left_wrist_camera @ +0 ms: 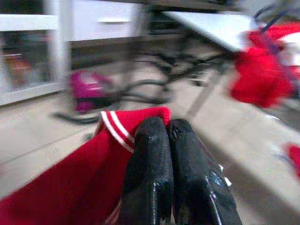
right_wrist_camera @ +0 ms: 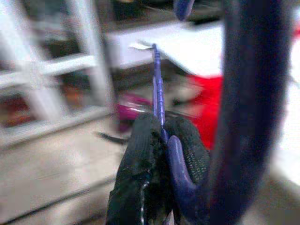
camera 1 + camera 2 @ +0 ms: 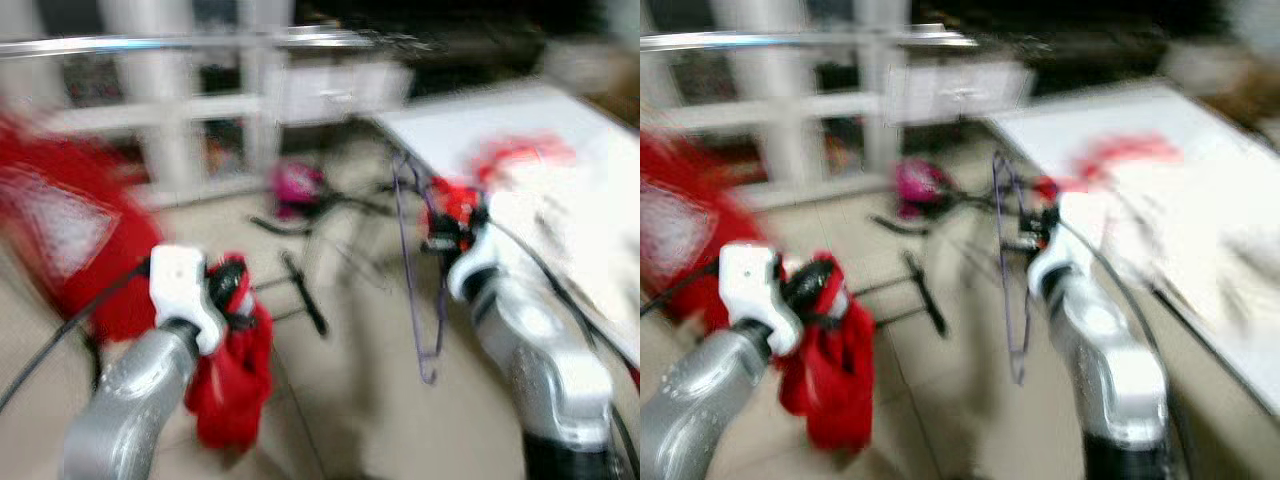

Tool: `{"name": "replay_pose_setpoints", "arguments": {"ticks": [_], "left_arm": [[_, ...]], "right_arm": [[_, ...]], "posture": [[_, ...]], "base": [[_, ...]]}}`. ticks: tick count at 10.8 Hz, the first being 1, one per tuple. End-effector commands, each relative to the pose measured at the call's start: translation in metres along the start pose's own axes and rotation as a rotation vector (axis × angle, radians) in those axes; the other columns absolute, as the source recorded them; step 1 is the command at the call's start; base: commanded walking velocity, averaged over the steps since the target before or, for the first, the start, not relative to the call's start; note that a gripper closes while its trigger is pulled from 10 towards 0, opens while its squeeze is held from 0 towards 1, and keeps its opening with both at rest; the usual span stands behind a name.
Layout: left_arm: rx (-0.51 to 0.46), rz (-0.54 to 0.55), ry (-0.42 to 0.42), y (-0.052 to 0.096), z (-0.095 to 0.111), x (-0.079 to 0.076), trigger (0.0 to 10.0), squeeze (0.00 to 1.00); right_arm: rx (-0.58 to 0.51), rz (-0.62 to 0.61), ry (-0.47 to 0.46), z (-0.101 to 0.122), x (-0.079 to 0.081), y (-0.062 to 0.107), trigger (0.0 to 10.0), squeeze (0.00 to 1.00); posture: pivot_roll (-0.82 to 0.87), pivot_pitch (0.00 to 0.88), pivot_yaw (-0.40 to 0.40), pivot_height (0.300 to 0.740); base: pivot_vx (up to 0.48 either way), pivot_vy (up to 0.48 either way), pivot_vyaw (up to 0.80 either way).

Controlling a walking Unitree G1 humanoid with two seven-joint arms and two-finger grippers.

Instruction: Hang hanger

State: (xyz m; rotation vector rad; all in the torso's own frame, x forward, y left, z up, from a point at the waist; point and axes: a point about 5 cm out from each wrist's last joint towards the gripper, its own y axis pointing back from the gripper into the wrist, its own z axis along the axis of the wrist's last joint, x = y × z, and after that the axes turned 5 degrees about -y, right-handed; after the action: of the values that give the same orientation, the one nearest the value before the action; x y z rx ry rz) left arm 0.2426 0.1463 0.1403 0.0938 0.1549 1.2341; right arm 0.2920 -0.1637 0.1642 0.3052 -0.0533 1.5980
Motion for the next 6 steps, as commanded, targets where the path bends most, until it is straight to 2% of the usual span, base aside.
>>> {"name": "replay_pose_setpoints", "arguments": {"ticks": [1,2,3,5,6], "left_arm": [[-0.038,-0.021,-0.021,0.000,0.007,-0.001,10.0,0.00],[-0.036,-0.039,-0.025,-0.003,0.008,-0.002,10.0,0.00],[-0.034,-0.069,-0.018,-0.006,0.008,-0.002,10.0,0.00],[-0.042,-0.087,-0.015,-0.013,0.011,-0.002,10.0,0.00],[-0.039,-0.074,-0.024,-0.014,0.012,0.003,10.0,0.00]], "right_arm": [[-0.038,0.012,0.002,0.009,0.005,-0.007,10.0,0.00],[-0.046,0.046,0.020,0.017,0.010,-0.022,10.0,0.00],[-0.066,0.068,-0.005,0.028,0.008,-0.043,10.0,0.00],[-0.094,0.098,-0.040,0.037,0.001,-0.049,10.0,0.00],[-0.074,0.122,0.010,0.033,-0.005,-0.040,10.0,0.00]], "posture": [[0.02,0.068,-0.069,0.740],[0.01,0.077,-0.051,0.740],[0.00,0.084,-0.036,0.740],[0.02,0.087,-0.047,0.740],[0.01,0.091,-0.047,0.740]], "base": [[0.000,0.000,-0.80],[0.000,0.000,-0.80],[0.000,0.000,-0.80],[0.000,0.000,-0.80],[0.000,0.000,-0.80]]}}
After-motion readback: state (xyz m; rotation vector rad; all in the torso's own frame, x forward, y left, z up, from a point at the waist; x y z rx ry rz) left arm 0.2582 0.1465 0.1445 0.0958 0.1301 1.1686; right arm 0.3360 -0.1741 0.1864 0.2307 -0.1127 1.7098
